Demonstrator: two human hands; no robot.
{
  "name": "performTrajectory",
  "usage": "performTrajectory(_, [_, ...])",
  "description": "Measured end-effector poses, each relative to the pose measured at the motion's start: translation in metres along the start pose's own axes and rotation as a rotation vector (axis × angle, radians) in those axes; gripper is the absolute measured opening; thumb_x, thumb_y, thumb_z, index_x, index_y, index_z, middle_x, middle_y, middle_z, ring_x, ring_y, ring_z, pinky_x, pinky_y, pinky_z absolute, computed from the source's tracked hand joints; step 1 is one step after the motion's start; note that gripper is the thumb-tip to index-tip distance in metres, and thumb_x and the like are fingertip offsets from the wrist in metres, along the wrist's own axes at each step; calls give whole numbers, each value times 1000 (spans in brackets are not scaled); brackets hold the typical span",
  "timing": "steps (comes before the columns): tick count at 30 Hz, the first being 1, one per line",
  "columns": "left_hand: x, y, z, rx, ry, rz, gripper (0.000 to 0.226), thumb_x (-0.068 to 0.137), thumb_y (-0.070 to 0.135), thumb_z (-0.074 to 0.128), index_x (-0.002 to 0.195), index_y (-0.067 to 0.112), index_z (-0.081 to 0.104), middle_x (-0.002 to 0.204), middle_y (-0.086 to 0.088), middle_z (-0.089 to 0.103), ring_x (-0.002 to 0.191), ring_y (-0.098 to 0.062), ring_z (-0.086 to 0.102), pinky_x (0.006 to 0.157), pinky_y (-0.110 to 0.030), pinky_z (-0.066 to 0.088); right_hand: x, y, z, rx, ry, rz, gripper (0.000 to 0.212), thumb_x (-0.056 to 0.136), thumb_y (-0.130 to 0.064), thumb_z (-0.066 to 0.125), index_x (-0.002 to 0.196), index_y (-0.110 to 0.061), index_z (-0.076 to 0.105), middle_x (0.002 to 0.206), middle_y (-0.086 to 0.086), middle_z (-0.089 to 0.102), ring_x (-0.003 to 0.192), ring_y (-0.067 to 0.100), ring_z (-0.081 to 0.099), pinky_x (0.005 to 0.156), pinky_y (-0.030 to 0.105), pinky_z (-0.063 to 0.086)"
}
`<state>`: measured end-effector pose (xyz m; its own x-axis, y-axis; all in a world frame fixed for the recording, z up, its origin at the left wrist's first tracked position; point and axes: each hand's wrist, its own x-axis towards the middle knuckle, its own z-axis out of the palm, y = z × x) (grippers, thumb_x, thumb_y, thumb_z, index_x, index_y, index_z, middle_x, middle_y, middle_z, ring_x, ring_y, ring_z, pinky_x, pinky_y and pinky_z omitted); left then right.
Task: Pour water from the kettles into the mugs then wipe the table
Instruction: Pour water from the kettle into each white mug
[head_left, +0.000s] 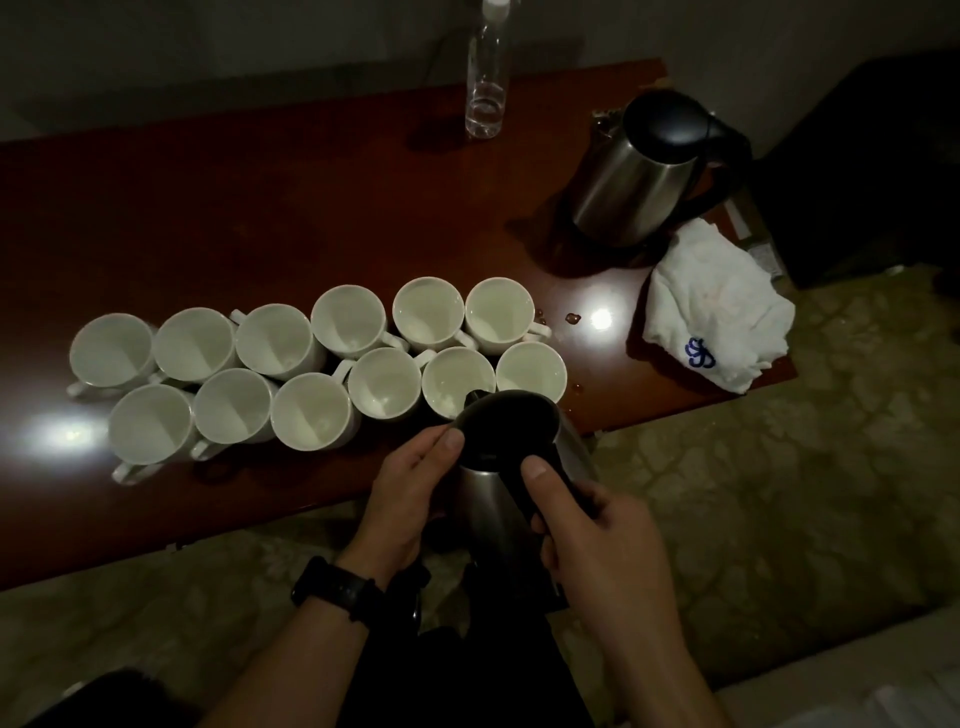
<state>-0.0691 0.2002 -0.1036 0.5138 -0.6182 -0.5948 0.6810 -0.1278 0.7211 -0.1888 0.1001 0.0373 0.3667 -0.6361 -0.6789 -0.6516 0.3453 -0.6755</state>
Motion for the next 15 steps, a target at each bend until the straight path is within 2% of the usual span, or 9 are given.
performTrajectory(3, [-2, 1, 3, 13, 11, -3, 70, 69, 69, 82, 118, 18, 75, 118, -16, 75, 112, -34, 71, 85, -41, 58, 1, 2, -2, 14, -1, 16, 56, 65, -83, 59, 63, -28, 69, 46, -3, 53, 42, 10, 48, 49, 30, 39])
performTrajectory(6, [-4, 3, 5, 31, 13, -9, 69, 67, 72, 81, 116, 23, 76, 116, -11, 76, 108, -28, 73, 77, -31, 58, 3, 4, -3, 12, -3, 24, 46, 79, -70, 64, 62, -28, 70, 46, -4, 53, 41, 8, 48, 49, 29, 38])
performTrajectory(11, [-3, 2, 6, 32, 20, -19, 69, 68, 72, 80, 117, 23, 75, 116, -12, 76, 109, -30, 73, 79, -35, 58, 3, 1, -4, 20, -20, 18, 37, 79, -69, 63, 59, -39, 71, 45, -6, 56, 40, 4, 51, 44, 22, 39])
performTrajectory(13, [-3, 4, 6, 36, 21, -23, 69, 67, 73, 80, 116, 25, 76, 115, -10, 77, 107, -27, 74, 76, -32, 58, 3, 1, -4, 18, -14, 14, 38, 80, -68, 63, 58, -38, 70, 45, -6, 55, 39, 4, 50, 43, 21, 38])
performTrajectory(15, [-3, 5, 6, 44, 12, -8, 68, 68, 72, 80, 117, 24, 76, 116, -11, 76, 108, -28, 73, 77, -32, 58, 4, 1, -3, 14, -5, 14, 43, 79, -69, 62, 56, -33, 68, 44, -5, 54, 40, 6, 49, 46, 26, 38])
